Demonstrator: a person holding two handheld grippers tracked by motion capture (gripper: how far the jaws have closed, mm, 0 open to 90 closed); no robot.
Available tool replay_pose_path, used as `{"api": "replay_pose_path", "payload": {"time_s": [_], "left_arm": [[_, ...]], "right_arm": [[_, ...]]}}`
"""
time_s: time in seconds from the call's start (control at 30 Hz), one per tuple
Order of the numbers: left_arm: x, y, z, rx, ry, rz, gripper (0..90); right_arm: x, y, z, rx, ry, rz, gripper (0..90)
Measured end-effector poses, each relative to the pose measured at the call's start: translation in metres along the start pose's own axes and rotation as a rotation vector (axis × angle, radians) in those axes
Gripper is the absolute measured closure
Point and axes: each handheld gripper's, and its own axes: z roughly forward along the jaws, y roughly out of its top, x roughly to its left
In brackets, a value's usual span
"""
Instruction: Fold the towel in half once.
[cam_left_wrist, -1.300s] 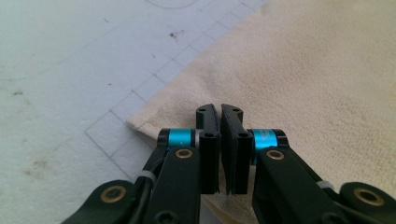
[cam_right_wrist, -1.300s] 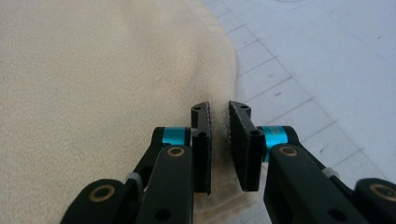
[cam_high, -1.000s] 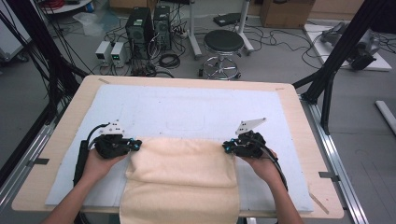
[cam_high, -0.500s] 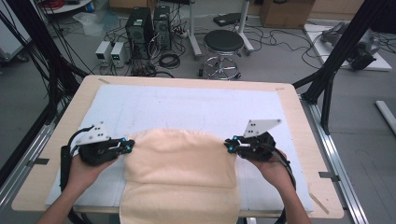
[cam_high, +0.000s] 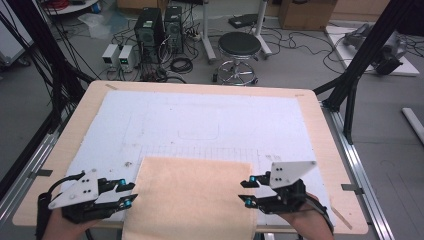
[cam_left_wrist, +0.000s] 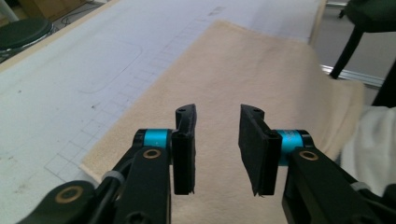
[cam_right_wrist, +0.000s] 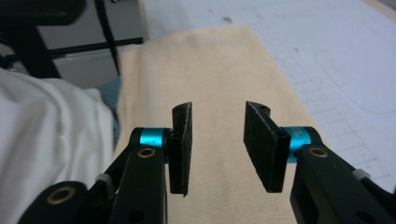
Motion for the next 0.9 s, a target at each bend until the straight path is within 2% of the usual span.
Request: {"api": "replay_pose_path", "payload": {"time_s": [0.1,0.17,0.27,0.3,0.4,0.43,0.53,0.6,0.7,0.77,0.8,0.9], "left_arm": [[0.02,-0.007,0.016,0.012,0.029,-0.04,60.8],[0.034,-0.011,0.027,0.012,0.052,-0.067,57.6],[0.055,-0.016,0.046,0.038,0.083,-0.1,53.9],[0.062,-0.018,0.053,0.051,0.091,-0.113,53.2],[0.082,-0.023,0.073,0.084,0.102,-0.136,48.9],[0.088,-0.025,0.079,0.093,0.095,-0.152,46.6],[0.1,-0.033,0.094,0.141,0.097,-0.166,43.2],[0.106,-0.039,0.102,0.196,0.097,-0.176,41.1],[0.111,-0.045,0.109,0.222,0.052,-0.234,40.9],[0.112,-0.045,0.108,0.216,0.039,-0.24,43.6],[0.112,-0.045,0.108,0.213,0.025,-0.249,48.2],[0.111,-0.045,0.107,0.216,-0.001,-0.256,65.1]], "right_arm": [[-0.024,-0.01,0.017,0.051,-0.053,0.034,55.6],[-0.041,-0.018,0.026,0.069,-0.083,0.053,54.4],[-0.065,-0.027,0.037,0.072,-0.116,0.092,51.2],[-0.071,-0.03,0.041,0.094,-0.128,0.103,49.6],[-0.086,-0.034,0.049,0.135,-0.167,0.104,47.3],[-0.09,-0.036,0.052,0.14,-0.165,0.109,46.3],[-0.101,-0.042,0.06,0.188,-0.169,0.125,43.1],[-0.108,-0.047,0.066,0.226,-0.163,0.141,42.4],[-0.114,-0.055,0.073,0.253,-0.148,0.154,41.6],[-0.116,-0.06,0.077,0.259,-0.13,0.177,42.9],[-0.118,-0.063,0.078,0.255,-0.115,0.184,45.7],[-0.119,-0.067,0.077,0.221,-0.064,0.215,60.6]]}}
